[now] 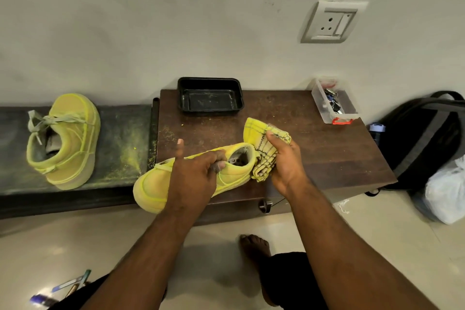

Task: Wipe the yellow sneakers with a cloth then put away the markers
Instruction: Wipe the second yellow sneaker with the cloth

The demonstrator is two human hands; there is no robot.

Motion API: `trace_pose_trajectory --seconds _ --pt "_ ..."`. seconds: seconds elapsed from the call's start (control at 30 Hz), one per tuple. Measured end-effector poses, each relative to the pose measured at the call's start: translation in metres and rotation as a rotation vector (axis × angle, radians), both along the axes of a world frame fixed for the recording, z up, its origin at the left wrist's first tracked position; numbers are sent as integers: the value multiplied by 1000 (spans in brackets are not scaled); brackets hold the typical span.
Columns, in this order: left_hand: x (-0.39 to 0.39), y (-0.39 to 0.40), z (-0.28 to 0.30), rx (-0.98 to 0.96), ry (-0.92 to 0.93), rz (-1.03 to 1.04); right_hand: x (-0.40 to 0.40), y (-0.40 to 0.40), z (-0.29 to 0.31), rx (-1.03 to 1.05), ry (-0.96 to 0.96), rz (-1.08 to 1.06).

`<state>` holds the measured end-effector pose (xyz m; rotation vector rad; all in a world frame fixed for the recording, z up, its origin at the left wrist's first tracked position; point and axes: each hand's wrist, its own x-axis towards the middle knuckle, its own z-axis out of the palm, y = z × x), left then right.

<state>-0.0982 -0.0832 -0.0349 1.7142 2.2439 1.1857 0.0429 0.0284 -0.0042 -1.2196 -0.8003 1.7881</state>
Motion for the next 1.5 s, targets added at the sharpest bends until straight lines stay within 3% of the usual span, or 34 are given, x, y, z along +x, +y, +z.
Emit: trace_pose_trajectory --seconds 0.3,0.5,0.6,0.73,0.93,1.27,1.5 --pt "-1 1 -3 -51 48 14 3 -7 8 103 194 42" --pt "-2 2 -3 -35 36 21 34 7 15 53 374 -140" --pt "-2 1 -3 -28 39 25 37 16 13 87 203 -163" --pt "-2 1 -4 -28 57 23 19 9 1 90 -14 -22" --pt "-1 2 -8 -10 86 26 -1 -6 -13 133 -76 249" --pt "3 2 -9 2 83 53 2 2 -18 325 -311 424" --pt "4 3 -11 -48 103 91 10 3 -12 322 -361 463"
